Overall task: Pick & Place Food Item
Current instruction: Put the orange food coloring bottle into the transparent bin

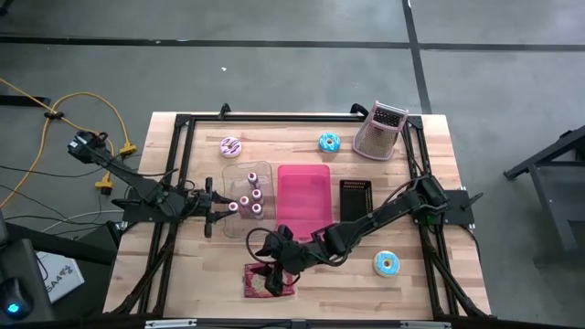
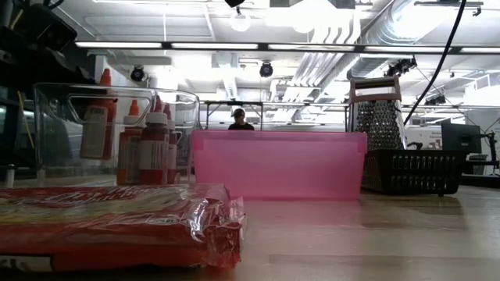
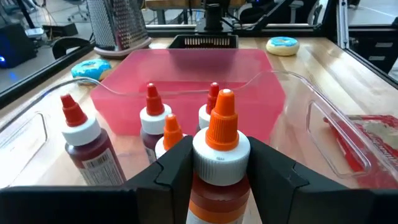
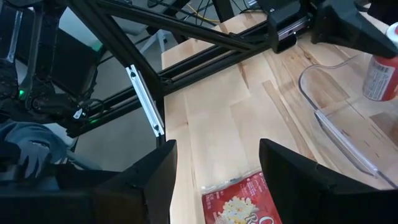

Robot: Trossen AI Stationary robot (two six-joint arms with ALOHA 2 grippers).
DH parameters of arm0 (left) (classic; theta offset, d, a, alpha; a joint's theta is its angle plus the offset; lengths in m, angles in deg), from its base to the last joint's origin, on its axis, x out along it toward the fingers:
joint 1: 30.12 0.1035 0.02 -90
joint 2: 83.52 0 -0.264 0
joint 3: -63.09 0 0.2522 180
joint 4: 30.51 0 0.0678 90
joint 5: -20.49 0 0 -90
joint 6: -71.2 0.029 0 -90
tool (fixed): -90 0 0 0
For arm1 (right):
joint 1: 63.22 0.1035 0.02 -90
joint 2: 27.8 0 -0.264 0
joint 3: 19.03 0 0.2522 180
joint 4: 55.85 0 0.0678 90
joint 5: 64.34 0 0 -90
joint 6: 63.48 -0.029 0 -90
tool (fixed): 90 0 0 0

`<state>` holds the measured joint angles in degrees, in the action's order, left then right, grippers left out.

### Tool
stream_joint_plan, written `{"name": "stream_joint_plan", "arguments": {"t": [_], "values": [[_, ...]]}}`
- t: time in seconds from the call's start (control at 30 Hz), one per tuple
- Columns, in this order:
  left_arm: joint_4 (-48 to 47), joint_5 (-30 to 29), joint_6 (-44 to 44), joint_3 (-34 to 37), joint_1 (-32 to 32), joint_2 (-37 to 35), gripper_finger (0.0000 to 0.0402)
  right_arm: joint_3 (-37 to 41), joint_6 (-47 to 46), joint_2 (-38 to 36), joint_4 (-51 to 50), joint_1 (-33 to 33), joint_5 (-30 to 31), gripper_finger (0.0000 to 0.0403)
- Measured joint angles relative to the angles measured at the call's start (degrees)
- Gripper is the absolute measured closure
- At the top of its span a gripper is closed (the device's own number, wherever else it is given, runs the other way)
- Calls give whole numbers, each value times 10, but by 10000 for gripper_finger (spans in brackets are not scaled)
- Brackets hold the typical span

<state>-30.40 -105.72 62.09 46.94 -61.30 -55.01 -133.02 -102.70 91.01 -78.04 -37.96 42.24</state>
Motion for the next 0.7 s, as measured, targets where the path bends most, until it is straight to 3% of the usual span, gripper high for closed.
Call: {"name": "stream_joint_plan", "arguments": {"t": [0.7], "values": [[-36,-60,-55,-1,-18,0,273,0,0,0,0,0,0,188]]}}
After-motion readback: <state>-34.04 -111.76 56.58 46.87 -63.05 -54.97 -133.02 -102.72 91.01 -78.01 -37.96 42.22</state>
